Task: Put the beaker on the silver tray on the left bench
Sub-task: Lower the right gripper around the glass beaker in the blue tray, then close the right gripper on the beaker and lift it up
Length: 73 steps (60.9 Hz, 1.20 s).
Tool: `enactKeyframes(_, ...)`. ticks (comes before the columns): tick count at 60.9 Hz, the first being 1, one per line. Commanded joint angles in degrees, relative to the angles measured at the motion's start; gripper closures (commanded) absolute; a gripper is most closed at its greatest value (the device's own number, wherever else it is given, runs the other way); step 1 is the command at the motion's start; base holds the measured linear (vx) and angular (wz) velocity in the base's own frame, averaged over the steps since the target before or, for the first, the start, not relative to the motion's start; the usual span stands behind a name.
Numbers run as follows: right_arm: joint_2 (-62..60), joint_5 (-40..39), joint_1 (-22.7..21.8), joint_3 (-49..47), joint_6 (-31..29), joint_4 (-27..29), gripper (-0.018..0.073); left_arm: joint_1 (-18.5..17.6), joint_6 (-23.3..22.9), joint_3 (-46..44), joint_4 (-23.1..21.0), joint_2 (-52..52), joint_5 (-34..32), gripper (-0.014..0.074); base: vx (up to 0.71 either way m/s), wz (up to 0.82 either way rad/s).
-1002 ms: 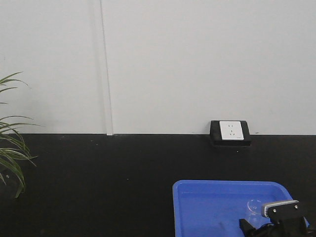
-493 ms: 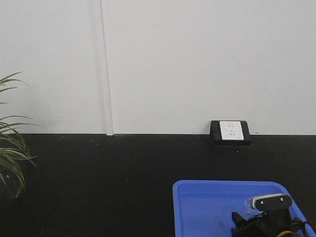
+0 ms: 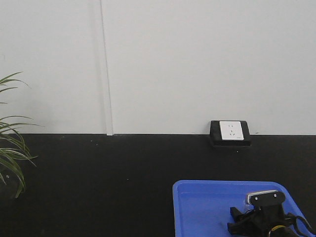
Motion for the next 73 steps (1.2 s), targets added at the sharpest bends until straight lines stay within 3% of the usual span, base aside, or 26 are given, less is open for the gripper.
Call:
enactKeyframes(1, -2.9, -4.7, -0.4, -1.2, 0.2, 0.1, 0.0137, -0.4, 0.0, 1.0, -0.3, -0.5, -4.8, 0.0595, 0.00, 0.00)
enactKeyframes(11, -4.3, -3.7, -0.4, -1.2, 0.7, 0.1, 0.0335, -0.4, 0.0, 1.0, -0.3, -0.5, -4.8, 0.0595, 0.00, 0.00)
enactKeyframes(23, -10.3, 1.2, -0.4, -1.2, 6.4, -2.0, 0.0578, -0.4, 0.0, 1.0, -0.3, -0.4, -4.8, 0.0595, 0.00, 0.00)
enactKeyframes(27, -13.3, 3.7, -0.4, -1.2, 7.4, -4.3, 0.0576, -0.4, 0.0, 1.0, -0.3, -0.4, -4.8, 0.0595, 0.00, 0.00)
enactKeyframes(38, -22.4, 13.7, 0.5, -1.2, 13.2, -17.0, 0.0575, -0.4, 0.0, 1.0, -0.3, -0.4, -4.8, 0.0595, 0.00, 0.00)
enactKeyframes(45, -28.4, 15.3, 1.9, -1.2, 18.3, -22.8, 0.0573, -0.4, 0.0, 1.0, -0.3, -0.4, -4.8, 0.0595, 0.00, 0.00)
enactKeyframes(54, -35.5, 15.5, 4.5, -1.2, 24.1, -24.4, 0.0573, -0.4, 0.0, 1.0, -0.3, -0.4, -4.8, 0.0595, 0.00, 0.00)
enactKeyframes(60, -39.7, 17.7, 7.1, -1.4, 24.4, -24.4, 0.0573, -0.4, 0.0, 1.0, -0.3, -0.4, -4.8, 0.0595, 0.00, 0.00)
enactKeyframes(73, -46.6, 30.8, 15.7, -5.5, 25.0, -24.3, 0.0573, -0.4, 0.0, 1.0, -0.3, -0.4, -4.8, 0.0595, 0.00, 0.00)
